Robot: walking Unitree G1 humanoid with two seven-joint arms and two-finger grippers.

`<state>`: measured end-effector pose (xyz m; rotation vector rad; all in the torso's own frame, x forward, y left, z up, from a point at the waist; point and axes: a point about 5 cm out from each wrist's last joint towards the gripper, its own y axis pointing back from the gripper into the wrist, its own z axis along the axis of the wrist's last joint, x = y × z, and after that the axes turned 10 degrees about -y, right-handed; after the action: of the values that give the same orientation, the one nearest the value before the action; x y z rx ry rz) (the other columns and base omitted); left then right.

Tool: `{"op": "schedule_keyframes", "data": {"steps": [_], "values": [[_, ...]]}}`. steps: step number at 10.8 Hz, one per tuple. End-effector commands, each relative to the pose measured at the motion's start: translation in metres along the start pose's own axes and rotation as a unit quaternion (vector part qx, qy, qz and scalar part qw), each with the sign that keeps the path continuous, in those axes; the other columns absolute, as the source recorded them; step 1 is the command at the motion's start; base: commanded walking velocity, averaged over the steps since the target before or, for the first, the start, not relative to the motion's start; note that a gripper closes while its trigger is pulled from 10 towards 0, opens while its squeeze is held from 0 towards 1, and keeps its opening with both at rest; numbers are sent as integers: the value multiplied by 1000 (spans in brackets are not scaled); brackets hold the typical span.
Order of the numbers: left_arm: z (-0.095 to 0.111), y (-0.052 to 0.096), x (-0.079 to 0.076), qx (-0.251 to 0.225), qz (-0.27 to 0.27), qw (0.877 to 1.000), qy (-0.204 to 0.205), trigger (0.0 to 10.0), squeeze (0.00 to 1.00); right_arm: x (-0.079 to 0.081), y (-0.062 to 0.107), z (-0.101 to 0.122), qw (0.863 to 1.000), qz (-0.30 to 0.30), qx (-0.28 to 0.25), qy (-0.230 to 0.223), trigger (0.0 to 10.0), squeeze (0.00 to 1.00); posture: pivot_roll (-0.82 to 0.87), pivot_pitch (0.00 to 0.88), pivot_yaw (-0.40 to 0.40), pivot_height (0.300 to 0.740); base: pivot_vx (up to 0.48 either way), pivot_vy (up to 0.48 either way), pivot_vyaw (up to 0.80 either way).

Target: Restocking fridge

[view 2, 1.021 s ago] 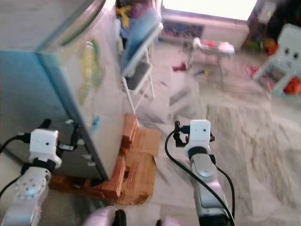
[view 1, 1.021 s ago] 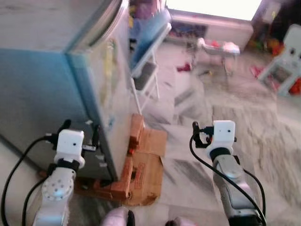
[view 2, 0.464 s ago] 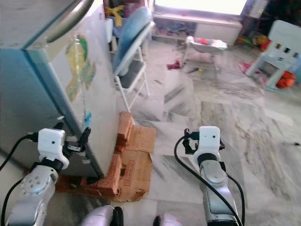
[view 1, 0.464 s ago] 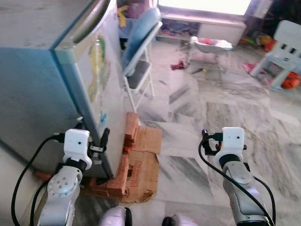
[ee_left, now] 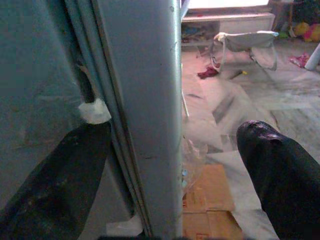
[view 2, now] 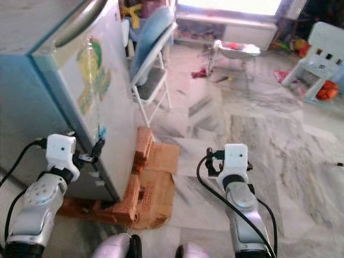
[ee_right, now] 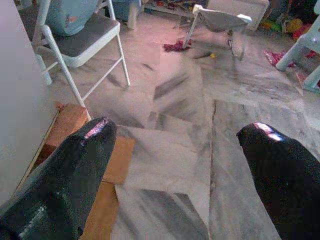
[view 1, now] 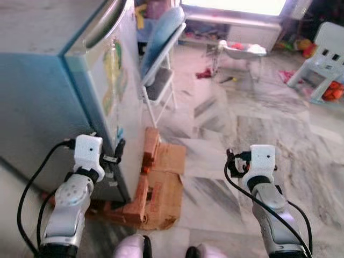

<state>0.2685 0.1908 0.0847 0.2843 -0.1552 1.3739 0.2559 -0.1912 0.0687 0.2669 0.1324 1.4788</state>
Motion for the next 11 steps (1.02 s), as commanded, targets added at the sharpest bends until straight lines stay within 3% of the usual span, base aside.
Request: {"op": "schedule_keyframes", "data": {"steps": [1,3,4,5,6,7,9,10,11], "values": [[-2,-4,4,9,1,1000,-4,10000,0,-8,0,-1,1000,-15,6,-2,10000,0,91,75,-44,740,0,0,0],[3,-16,-10,-1,-26,1000,-5,10000,0,-16,4,-3,999,-37,12,23,10000,0,83,75,-43,740,0,0,0],[1,-20,-14,7,-25,1000,-17,10000,0,-30,8,-6,996,-74,20,40,10000,0,83,75,-43,740,0,0,0],[-2,-27,-13,27,-5,999,-29,10000,0,-59,22,-16,988,-145,46,37,10000,0,77,72,-43,740,0,0,0],[-4,-30,-10,36,10,999,-21,10000,0,-67,30,-21,985,-162,57,27,10000,0,61,72,-34,740,0,0,0],[-2,-34,-11,33,3,999,-22,10000,0,-67,33,-23,985,-163,58,18,10000,0,56,73,-27,740,0,0,0],[6,-43,-20,15,-20,1000,-19,10000,0,-50,27,-18,989,-141,41,-2,10000,0,62,68,-17,740,0,0,0],[19,-45,-33,-27,-71,997,-18,10000,0,-44,23,-17,990,-133,37,-9,10000,0,68,66,-18,740,0,0,0],[23,-44,-36,-42,-86,995,-11,10000,0,-41,21,-15,991,-128,33,-8,10000,0,73,64,-18,740,472,0,0]]}}
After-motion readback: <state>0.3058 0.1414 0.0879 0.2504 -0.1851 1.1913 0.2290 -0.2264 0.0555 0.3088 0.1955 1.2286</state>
